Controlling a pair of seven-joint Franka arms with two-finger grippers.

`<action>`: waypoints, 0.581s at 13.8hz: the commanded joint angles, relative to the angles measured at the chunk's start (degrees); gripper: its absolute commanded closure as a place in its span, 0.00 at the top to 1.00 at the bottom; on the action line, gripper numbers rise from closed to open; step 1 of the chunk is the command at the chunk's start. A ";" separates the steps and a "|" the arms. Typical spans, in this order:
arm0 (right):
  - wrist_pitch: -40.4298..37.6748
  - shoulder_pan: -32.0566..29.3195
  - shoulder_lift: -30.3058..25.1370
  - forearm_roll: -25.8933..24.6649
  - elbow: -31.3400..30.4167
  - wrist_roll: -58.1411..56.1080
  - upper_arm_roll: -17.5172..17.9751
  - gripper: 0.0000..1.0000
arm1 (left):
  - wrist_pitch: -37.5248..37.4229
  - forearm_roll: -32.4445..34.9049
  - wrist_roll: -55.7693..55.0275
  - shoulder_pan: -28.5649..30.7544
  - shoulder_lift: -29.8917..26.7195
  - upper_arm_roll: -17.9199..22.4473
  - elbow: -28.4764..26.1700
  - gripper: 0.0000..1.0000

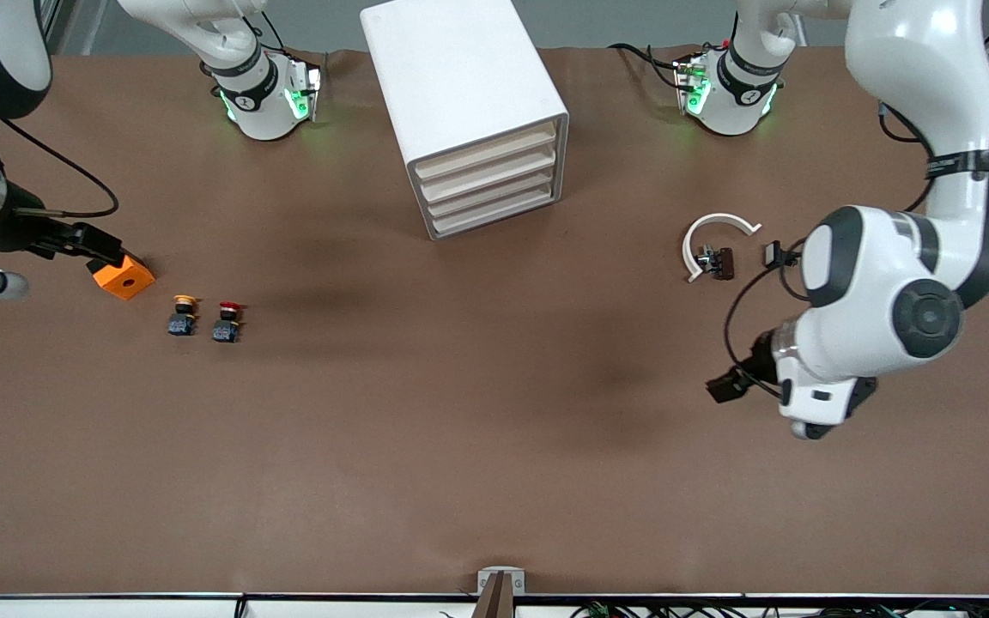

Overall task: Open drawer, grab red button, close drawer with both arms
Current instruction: 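Open the right gripper and withdraw while the left gripper draws back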

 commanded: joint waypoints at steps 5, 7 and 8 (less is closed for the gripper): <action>-3.08 -1.27 0.57 -0.48 6.06 -3.31 0.13 1.00 | -5.88 4.00 6.17 11.62 -7.94 -0.62 1.76 1.00; -4.68 -1.36 0.74 -0.57 8.08 -3.41 0.13 1.00 | -8.52 3.91 16.60 13.57 -10.41 -0.45 1.76 1.00; -4.77 -1.27 0.65 -0.57 8.09 -3.32 0.22 1.00 | -10.27 3.91 19.78 13.92 -12.07 -0.36 1.76 1.00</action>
